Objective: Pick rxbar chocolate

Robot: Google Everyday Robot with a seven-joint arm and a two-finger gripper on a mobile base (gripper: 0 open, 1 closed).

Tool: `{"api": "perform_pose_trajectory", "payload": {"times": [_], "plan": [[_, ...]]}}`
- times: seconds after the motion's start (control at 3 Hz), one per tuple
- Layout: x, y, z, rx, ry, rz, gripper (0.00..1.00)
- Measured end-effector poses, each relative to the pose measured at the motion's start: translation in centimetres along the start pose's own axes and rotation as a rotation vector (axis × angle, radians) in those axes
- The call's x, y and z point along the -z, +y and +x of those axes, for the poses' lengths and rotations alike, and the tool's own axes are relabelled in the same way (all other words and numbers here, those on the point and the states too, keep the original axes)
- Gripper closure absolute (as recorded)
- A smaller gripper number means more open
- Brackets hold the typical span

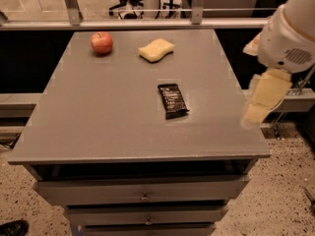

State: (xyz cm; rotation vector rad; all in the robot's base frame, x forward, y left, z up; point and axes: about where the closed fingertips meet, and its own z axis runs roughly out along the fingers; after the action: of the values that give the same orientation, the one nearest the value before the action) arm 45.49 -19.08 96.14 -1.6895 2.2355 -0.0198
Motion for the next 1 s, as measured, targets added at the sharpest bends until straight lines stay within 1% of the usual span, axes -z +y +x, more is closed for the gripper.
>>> {"api": "perform_pose_trajectory", "payload": {"times": [0.33,0.67,1.0], "plan": [[-3.8,-0.1,-3.4,-0.059,-0.065,-0.067,0.0],[-6.9,0.4,-6.6,-0.106,-0.132,-0.11,0.0],[-10.8,0.2,-10.9,-0.153,-0.201,-0.128,0.0]]}}
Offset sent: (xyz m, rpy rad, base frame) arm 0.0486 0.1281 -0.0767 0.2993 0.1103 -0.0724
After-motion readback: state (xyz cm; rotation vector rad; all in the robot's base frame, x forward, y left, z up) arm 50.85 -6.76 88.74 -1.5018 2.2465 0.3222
